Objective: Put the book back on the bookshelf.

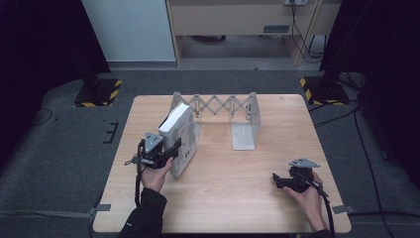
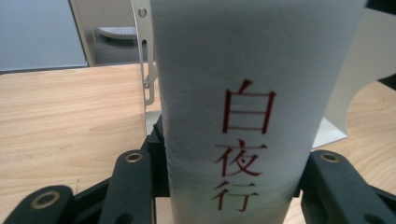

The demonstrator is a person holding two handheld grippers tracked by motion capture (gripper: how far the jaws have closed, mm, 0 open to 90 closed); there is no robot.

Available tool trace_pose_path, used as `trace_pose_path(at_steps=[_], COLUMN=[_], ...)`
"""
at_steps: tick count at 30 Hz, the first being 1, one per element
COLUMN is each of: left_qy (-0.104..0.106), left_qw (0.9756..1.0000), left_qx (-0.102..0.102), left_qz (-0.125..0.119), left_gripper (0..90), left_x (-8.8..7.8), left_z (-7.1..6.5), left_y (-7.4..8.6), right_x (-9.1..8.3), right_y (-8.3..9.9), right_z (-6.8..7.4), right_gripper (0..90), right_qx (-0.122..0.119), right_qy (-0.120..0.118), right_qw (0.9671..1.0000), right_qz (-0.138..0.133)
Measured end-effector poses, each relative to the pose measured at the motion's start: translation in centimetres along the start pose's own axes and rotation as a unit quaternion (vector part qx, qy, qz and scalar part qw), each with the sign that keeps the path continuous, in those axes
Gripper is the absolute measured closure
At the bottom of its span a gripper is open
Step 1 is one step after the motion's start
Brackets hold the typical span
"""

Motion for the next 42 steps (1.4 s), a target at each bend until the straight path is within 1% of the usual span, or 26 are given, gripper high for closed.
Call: trace_pose_path(at_steps=[2,4,8,9,10,11,12,15,19,24,25,29,33,34,40,42], left_qy=[-0.003,-0.003,-0.003,-0.003,-0.003,-0.011,-0.011,-0.019,-0.025,-0.028,-0.028,-0.031,-0.032,-0.032,-0.035,-0.038], left_qw=[1.0,1.0,0.9999,0.9999,0.9999,0.9999,0.9999,0.9997,0.9995,0.9993,0.9992,0.9988,0.9987,0.9987,0.9983,0.9979], left_qx=[0.004,0.002,-0.014,-0.012,-0.012,-0.011,-0.011,-0.006,-0.005,-0.007,-0.005,-0.009,-0.011,-0.011,-0.008,-0.009], left_qz=[0.004,0.009,0.004,-0.002,-0.002,-0.006,-0.006,-0.011,-0.017,-0.022,-0.027,-0.036,-0.038,-0.039,-0.045,-0.051], left_gripper=[52.3,52.1,51.9,51.9,51.9,51.9,51.9,51.9,51.9,51.7,51.7,51.6,51.5,51.5,51.3,51.3], left_x=[-0.1,-0.1,0.0,0.0,0.0,0.1,0.1,0.7,1.3,1.8,2.0,2.5,2.9,3.3,4.2,4.7], left_z=[-0.1,-0.1,0.1,0.2,0.2,0.3,0.3,0.0,0.0,0.1,0.2,0.5,0.6,0.8,1.0,1.1], left_y=[0.4,0.8,1.7,1.8,1.8,1.8,1.8,1.7,1.5,1.3,1.3,1.1,0.9,0.8,0.5,0.3], right_x=[0.0,0.0,0.0,0.0,0.0,0.0,0.0,0.0,0.0,0.0,0.0,0.0,0.0,0.0,0.0,0.0], right_y=[0.0,0.0,0.0,0.0,0.0,0.0,0.0,0.0,0.0,0.0,0.0,0.0,0.0,0.0,0.0,0.0], right_z=[0.0,0.0,0.0,0.0,0.0,0.0,0.0,0.0,0.0,0.0,0.0,0.0,0.1,0.1,0.1,0.1], right_gripper=[10.7,10.7,10.7,10.7,10.7,10.5,10.5,10.5,10.5,10.5,10.5,10.5,10.4,10.3,10.3,10.3], right_qx=[0.0,0.0,0.0,0.0,0.0,0.0,0.0,0.0,0.0,0.0,0.0,0.0,0.002,0.002,0.002,0.002], right_qy=[0.0,0.0,0.0,0.0,0.0,0.0,0.0,0.0,0.0,0.0,0.0,0.0,0.0,0.0,0.0,0.0], right_qw=[1.0,1.0,1.0,1.0,1.0,1.0,1.0,1.0,1.0,1.0,1.0,1.0,1.0,1.0,1.0,1.0], right_qz=[0.0,0.0,0.0,0.0,0.0,0.0,0.0,0.0,0.0,0.0,0.0,0.0,0.002,0.002,0.002,0.002])
Point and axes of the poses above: each handheld gripper's, and its own axes: x roughly forward along the jaws, y roughly out of its underside, z roughly to its left, the point moved 8 cm from there along x, roughly forward along the jaws, and after that the axes turned 10 degrees about y, right-handed, at the moved point
